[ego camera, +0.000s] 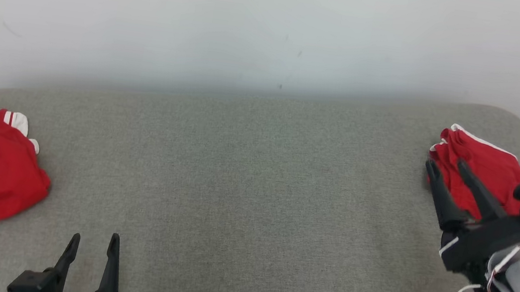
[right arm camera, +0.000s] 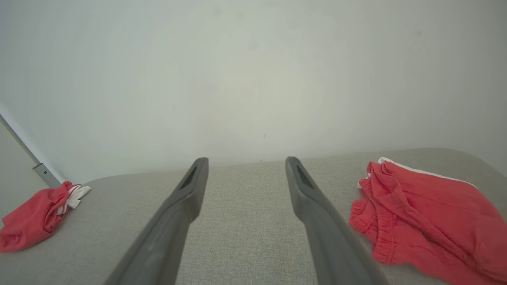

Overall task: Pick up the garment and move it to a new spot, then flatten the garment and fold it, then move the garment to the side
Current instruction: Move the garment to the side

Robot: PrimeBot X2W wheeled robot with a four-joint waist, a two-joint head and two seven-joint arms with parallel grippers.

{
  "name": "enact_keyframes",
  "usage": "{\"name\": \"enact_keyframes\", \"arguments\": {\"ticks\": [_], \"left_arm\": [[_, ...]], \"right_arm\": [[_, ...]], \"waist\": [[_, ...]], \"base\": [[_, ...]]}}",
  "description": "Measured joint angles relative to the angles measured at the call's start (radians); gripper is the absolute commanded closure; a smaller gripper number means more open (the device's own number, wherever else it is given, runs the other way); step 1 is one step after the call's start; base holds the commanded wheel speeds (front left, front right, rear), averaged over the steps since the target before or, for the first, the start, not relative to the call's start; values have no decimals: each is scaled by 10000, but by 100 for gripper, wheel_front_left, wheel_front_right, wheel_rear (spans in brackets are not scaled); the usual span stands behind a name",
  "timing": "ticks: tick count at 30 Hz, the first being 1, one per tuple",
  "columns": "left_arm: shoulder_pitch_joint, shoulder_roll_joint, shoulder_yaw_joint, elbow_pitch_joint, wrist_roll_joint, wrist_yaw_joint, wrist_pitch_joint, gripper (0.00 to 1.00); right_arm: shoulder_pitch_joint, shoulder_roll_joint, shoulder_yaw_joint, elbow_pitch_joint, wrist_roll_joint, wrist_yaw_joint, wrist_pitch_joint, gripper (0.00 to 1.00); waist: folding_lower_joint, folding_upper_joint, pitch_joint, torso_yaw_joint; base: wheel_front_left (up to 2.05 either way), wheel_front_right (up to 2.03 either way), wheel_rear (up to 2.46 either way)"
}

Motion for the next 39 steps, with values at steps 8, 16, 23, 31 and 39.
{"name": "enact_keyframes", "arguments": {"ticks": [8,16,23,31,39], "left_arm": [[196,-8,196,-384,27,17,-36,0],[480,-65,286,-681,299,88,-36,0],[675,-75,349,-779,370,88,-6,0],[715,-63,472,-836,640,90,169,0],[857,-71,644,-951,1049,92,336,0]], "right_arm": [[1290,-136,-217,-1344,-947,-1055,-12,0],[2838,-360,-1306,-2742,-1331,-1837,-12,0],[3779,-134,-1674,-3386,-1714,-2010,-12,0],[4212,117,-2019,-3678,-2165,-2100,-12,0],[4520,184,-2472,-3747,-2719,-2173,-12,0]], "waist": [[0,1,-176,-169],[1,1,-217,-246],[2,1,-206,-266],[2,1,-171,-217],[1,1,-142,-131]], "base": [[0,0,0],[0,0,0],[0,0,0],[0,0,0],[0,0,0]]}}
